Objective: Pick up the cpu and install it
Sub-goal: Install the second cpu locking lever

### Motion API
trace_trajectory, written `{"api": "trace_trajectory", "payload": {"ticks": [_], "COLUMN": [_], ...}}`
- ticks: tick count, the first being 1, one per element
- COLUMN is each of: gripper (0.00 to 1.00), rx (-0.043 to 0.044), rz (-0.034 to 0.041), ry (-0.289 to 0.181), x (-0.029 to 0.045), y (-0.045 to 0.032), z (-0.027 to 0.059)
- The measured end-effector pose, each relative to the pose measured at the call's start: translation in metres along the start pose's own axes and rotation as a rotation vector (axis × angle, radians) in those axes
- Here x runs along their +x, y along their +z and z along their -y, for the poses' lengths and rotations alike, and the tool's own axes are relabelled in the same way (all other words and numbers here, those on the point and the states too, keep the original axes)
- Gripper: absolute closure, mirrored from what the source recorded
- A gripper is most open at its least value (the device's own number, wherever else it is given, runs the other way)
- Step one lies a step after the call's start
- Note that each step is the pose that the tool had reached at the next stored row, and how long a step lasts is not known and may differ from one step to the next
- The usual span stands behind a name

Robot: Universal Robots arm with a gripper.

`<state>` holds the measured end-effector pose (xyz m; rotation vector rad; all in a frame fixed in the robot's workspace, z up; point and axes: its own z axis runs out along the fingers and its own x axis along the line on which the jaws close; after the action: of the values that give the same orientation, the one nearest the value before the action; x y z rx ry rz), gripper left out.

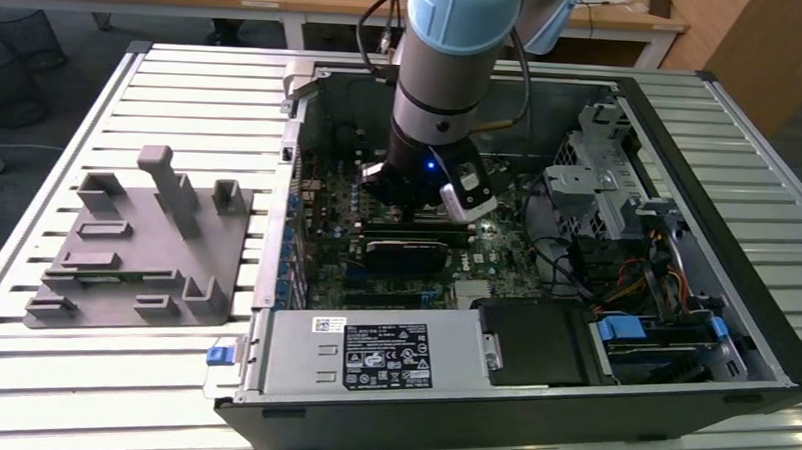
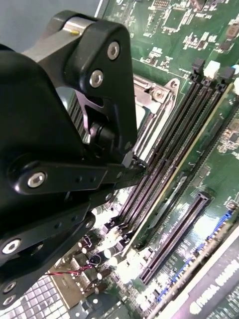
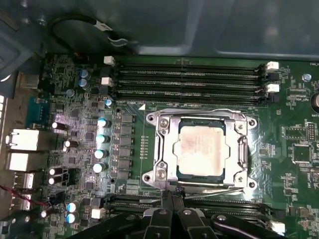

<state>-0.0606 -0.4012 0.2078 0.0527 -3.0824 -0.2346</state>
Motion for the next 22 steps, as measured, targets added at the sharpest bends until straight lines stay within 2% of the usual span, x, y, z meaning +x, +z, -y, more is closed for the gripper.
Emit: {"api": "trace_trajectory", "payload": {"ticks": [1,7,10,17,22], "gripper": [0.89,0.89,0.89,0.89,0.89], "rx": [-0.0230,-0.0283,-0.0392,-0.0687,-0.0777], "rz": [0.0006,0.0009,0.0012,0.0021,0.0024], "ry": [-0.001,-0.001,-0.002,-0.004,-0.004], "x": [0.0019,0.0026,0.0034,0.0080,0.0097], "y": [0.0029,0.0028,0.0023,0.0041,0.0076], "z": [0.0007,0.0091,0.0135,0.0142,0.0152]}}
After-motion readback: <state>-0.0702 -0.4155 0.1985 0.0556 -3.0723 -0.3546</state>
